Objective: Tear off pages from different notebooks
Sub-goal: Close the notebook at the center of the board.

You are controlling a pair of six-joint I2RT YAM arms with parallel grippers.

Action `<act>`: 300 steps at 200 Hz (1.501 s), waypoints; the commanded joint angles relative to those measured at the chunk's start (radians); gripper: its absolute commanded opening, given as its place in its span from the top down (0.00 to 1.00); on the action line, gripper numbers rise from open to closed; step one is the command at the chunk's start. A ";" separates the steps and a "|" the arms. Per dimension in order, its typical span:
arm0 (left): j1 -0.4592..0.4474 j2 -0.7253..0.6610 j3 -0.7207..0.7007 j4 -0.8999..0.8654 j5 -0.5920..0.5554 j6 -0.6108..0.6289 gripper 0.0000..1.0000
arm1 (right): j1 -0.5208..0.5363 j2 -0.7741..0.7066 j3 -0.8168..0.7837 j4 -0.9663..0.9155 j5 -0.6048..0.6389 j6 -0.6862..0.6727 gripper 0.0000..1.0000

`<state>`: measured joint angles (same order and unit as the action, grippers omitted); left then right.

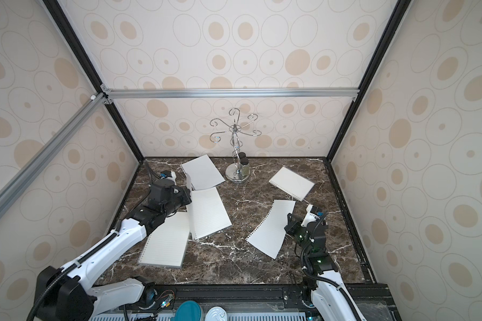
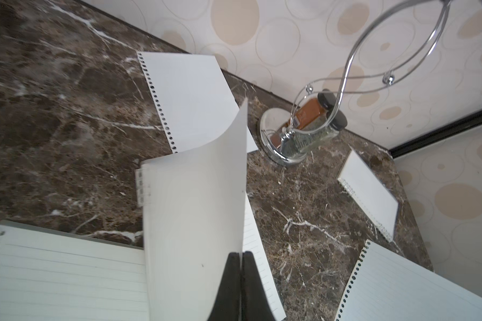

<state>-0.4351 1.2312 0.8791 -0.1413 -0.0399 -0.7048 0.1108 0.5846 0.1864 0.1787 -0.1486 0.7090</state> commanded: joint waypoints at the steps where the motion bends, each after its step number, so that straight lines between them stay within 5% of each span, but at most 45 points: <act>1: -0.045 0.058 0.045 0.049 0.029 -0.015 1.00 | -0.003 -0.029 0.043 -0.048 -0.039 -0.005 1.00; 54: -0.168 0.260 0.136 0.160 0.060 -0.039 1.00 | -0.003 -0.099 0.051 -0.091 -0.027 -0.002 1.00; 111: -0.205 0.506 0.324 0.186 0.097 -0.054 1.00 | -0.003 -0.135 0.063 -0.160 0.028 -0.009 1.00; 180: -0.302 0.494 0.232 0.220 -0.006 -0.111 1.00 | -0.003 -0.147 0.072 -0.198 0.072 -0.013 1.00; 211: -0.319 0.478 0.228 0.159 -0.030 -0.086 0.37 | -0.003 -0.141 0.070 -0.191 0.068 -0.010 1.00; 227: -0.320 0.431 0.213 0.136 -0.078 -0.057 0.15 | -0.003 -0.140 0.072 -0.189 0.064 -0.006 1.00; 260: -0.304 0.332 0.218 0.047 -0.213 0.000 0.10 | -0.003 -0.148 0.078 -0.207 0.071 -0.014 1.00; 300: -0.215 0.232 0.136 0.061 -0.206 0.019 0.05 | -0.003 -0.160 0.071 -0.214 0.080 -0.014 1.00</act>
<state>-0.7044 1.5005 1.0622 -0.0486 -0.2020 -0.7242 0.1108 0.4397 0.2321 -0.0257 -0.0864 0.7052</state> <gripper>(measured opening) 0.939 0.042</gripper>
